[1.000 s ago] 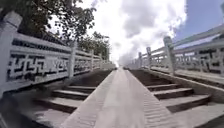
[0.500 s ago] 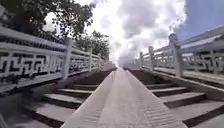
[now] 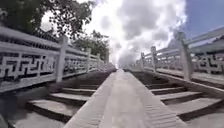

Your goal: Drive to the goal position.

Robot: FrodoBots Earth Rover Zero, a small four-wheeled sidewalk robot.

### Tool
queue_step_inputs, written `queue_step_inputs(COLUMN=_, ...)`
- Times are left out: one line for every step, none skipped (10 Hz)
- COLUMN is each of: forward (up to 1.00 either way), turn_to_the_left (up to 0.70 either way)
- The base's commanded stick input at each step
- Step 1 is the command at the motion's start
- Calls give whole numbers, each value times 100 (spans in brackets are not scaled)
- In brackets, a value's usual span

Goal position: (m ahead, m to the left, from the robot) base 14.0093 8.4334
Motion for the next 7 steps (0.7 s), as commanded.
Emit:
queue_step_inputs(forward=70, turn_to_the_left=0)
queue_step_inputs(forward=70, turn_to_the_left=0)
queue_step_inputs(forward=70, turn_to_the_left=0)
queue_step_inputs(forward=70, turn_to_the_left=0)
queue_step_inputs(forward=70, turn_to_the_left=0)
queue_step_inputs(forward=70, turn_to_the_left=0)
queue_step_inputs(forward=70, turn_to_the_left=0)
